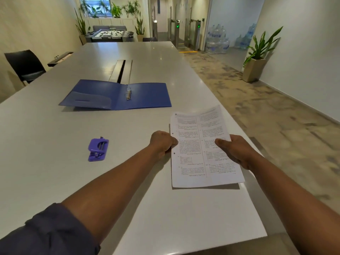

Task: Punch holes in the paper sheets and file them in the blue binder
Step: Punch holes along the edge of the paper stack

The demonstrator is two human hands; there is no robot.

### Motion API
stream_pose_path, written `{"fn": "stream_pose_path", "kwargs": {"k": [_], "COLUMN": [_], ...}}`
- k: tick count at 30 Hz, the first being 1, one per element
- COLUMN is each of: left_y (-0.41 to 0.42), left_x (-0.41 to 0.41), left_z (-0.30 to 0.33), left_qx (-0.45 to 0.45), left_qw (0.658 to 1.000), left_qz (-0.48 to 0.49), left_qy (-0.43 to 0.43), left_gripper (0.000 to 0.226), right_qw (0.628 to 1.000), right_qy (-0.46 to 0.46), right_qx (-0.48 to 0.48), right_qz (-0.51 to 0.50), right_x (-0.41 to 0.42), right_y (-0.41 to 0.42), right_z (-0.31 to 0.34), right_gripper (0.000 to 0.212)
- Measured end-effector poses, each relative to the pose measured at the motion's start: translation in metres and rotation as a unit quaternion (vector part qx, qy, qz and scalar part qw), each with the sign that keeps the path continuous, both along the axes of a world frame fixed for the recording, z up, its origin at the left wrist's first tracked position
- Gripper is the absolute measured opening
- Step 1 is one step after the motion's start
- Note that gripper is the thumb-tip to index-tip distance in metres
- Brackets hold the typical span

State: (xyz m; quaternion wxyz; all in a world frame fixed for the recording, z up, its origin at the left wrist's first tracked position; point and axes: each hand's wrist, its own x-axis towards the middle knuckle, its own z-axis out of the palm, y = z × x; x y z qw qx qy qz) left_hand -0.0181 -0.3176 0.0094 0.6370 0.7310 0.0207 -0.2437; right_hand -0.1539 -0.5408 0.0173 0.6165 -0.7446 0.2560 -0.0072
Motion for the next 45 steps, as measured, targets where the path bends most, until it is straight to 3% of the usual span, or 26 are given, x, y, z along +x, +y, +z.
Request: {"fn": "stream_pose_path", "kwargs": {"k": [5,9,14,22,24,29,32,37,45], "left_y": [-0.053,-0.086,-0.103,-0.110,-0.111,-0.109,-0.109,-0.114,-0.109], "left_x": [-0.033,-0.044,-0.050,-0.048,-0.045,-0.034,-0.033,-0.033,-0.036], "left_z": [-0.005,-0.019,-0.025,-0.033,-0.038,-0.048,-0.044,-0.034,-0.035], "left_qx": [-0.065,-0.040,0.110,0.186,0.202,0.234,0.251,0.321,0.330], "left_qw": [0.995,0.998,0.983,0.943,0.933,0.924,0.922,0.886,0.876], "left_qz": [0.045,0.025,-0.041,-0.091,-0.099,-0.118,-0.128,-0.175,-0.175], "left_qy": [0.057,0.043,-0.139,-0.262,-0.282,-0.277,-0.267,-0.285,-0.305], "left_gripper": [0.036,0.053,0.062,0.067,0.064,0.052,0.047,0.007,0.013], "right_qw": [0.994,0.978,0.945,0.920,0.912,0.879,0.864,0.864,0.869], "right_qy": [0.044,0.064,0.052,0.090,0.107,0.144,0.170,0.184,0.191], "right_qx": [-0.086,-0.185,-0.308,-0.373,-0.388,-0.451,-0.470,-0.467,-0.454], "right_qz": [-0.053,-0.068,-0.094,-0.082,-0.081,-0.060,-0.054,-0.047,-0.057], "right_x": [-0.014,-0.010,-0.009,-0.002,0.000,0.003,0.002,0.001,-0.003], "right_y": [-0.051,-0.088,-0.095,-0.100,-0.100,-0.101,-0.103,-0.102,-0.094], "right_z": [0.003,-0.022,-0.037,-0.051,-0.053,-0.057,-0.057,-0.055,-0.053], "right_gripper": [0.008,0.009,0.013,0.047,0.051,0.029,0.033,0.035,0.033]}}
